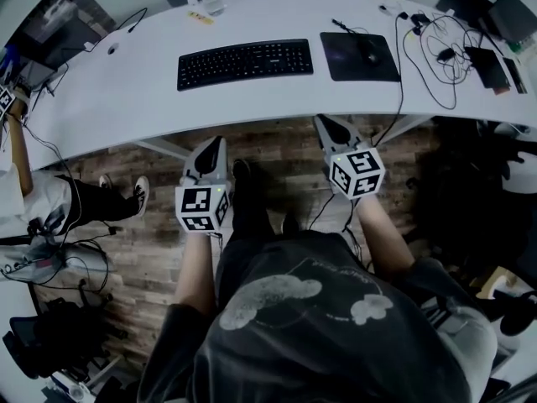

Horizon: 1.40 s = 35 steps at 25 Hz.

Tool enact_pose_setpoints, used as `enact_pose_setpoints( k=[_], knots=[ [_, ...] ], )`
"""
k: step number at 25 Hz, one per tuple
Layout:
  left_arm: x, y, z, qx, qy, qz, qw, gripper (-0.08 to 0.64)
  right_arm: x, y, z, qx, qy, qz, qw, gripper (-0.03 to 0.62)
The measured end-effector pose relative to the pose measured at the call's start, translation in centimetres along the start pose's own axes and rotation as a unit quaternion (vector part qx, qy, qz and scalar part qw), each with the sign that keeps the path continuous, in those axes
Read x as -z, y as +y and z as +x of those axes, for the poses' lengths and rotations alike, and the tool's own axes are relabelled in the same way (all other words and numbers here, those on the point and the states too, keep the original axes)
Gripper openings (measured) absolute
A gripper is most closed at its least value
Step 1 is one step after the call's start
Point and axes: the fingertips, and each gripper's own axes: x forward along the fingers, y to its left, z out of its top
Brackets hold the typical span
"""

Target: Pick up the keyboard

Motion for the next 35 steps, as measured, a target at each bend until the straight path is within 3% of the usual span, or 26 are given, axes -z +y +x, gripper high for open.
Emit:
enact_pose_setpoints(
  k=[7,13,23,26,30,35],
  knots=[
    [-0.9,3.4,4.1,0.014,0.002,0.010,0.9999,0.002,-1.0,-1.6,3.7,0.016,0.007,0.001,1.000,-0.009],
    [-0.9,5.9,8.9,0.058,0.021,0.015,0.9980,0.002,-1.4,-3.5,8.4,0.027,0.017,-0.001,0.999,-0.009],
    [-1.5,13.0,16.8,0.077,0.059,0.023,0.9950,0.003,-3.9,-5.7,17.0,0.047,0.029,0.004,0.998,-0.009],
    [-1.4,13.9,18.6,0.102,0.074,0.045,0.9910,0.062,-4.4,-5.9,19.0,0.050,0.031,0.005,0.998,-0.009],
    [-0.7,13.6,20.7,0.150,0.108,0.099,0.9777,0.264,-4.9,-6.0,21.0,0.052,0.037,0.002,0.998,-0.009],
    [1.7,13.0,23.4,0.207,0.186,0.225,0.9337,0.418,-5.4,-7.1,22.9,0.062,0.039,0.002,0.997,-0.009]
  ],
)
